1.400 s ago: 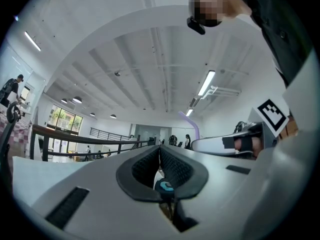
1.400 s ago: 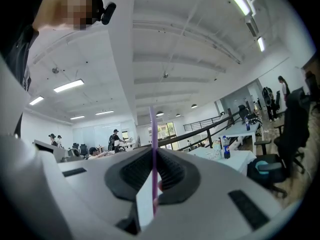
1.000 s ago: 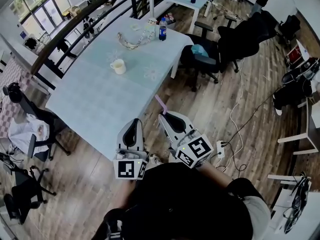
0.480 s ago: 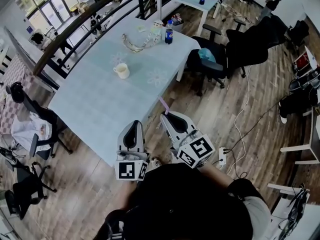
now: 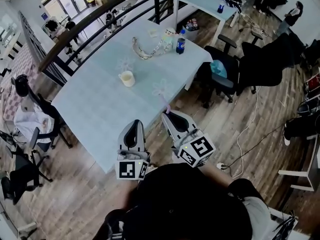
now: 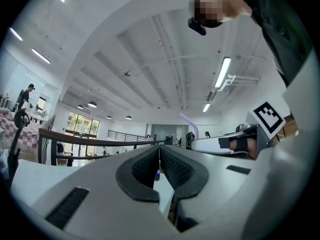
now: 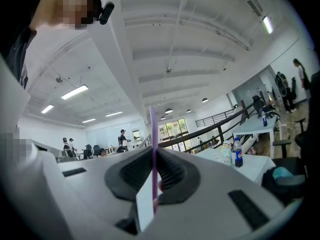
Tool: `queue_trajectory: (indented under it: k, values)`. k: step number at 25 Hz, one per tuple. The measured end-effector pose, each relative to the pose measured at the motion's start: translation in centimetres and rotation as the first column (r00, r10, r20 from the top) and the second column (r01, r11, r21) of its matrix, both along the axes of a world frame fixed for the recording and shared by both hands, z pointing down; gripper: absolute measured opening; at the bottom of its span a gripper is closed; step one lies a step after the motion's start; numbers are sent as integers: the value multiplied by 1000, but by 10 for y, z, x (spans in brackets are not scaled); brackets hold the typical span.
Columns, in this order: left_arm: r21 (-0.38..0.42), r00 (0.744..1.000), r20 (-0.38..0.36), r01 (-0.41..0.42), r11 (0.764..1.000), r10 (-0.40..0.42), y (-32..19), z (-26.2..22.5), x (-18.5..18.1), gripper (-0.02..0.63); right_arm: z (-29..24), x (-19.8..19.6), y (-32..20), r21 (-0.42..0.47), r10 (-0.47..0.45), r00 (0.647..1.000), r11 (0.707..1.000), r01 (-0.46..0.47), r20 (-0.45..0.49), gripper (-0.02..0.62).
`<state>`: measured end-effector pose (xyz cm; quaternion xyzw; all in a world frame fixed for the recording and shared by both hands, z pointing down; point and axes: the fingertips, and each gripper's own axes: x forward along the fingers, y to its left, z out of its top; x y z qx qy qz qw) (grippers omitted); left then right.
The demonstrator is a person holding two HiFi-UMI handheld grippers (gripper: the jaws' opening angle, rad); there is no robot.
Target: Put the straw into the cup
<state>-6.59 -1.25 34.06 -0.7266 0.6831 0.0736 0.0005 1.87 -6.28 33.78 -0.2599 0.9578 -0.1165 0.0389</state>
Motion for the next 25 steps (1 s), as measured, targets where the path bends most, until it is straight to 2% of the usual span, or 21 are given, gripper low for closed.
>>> queue_trajectory:
  k: [8, 16, 25]
  values:
    - [-8, 993, -2, 120, 993, -120, -47, -7, 2, 15, -5, 1, -58, -7, -114, 993, 993, 114, 8, 34]
    - [-1, 973, 6, 231, 973, -231, -88, -7, 20, 15, -4, 12, -109, 0, -219, 976, 976, 219, 23, 34]
    - [-6, 957, 11, 291, 957, -291, -120, -3, 31, 15, 0, 19, -148, 3, -277, 960, 961, 277, 30, 34]
